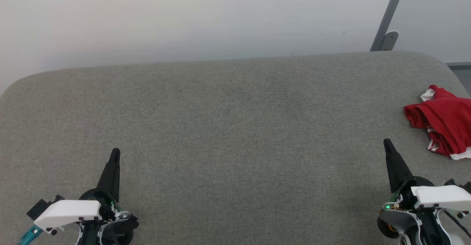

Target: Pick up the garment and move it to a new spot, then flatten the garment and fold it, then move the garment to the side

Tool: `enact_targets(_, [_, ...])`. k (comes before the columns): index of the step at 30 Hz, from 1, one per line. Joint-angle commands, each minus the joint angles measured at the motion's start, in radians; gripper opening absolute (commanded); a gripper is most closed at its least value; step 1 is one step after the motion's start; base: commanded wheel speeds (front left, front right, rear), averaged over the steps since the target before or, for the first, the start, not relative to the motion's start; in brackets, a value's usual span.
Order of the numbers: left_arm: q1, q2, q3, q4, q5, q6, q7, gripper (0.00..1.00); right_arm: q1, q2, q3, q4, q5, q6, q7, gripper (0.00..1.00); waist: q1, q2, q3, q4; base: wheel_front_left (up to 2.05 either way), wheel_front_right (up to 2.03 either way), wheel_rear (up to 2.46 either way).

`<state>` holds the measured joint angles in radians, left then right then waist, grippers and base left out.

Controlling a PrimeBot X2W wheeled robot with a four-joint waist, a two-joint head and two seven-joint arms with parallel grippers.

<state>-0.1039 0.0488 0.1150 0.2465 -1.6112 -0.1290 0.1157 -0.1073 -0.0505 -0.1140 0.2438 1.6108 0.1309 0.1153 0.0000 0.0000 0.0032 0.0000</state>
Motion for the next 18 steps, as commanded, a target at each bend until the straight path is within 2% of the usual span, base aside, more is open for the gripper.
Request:
enact_targets(1, [-0.013, 0.001, 0.0, -0.001, -0.002, -0.003, 0.002, 0.0, -0.004, 0.001, -0.001, 0.002, 0.004, 0.0, 0.002, 0.0, 0.0, 0.0, 0.0, 0.0, 0.0, 0.0, 0.0])
enact_targets(18, [-0.012, 0.001, -0.001, -0.001, -0.002, -0.003, 0.001, 0.0, -0.004, 0.001, 0.0, 0.002, 0.004, 0.0, 0.001, 0.0, 0.0, 0.0, 0.0, 0.0, 0.0, 0.0, 0.0])
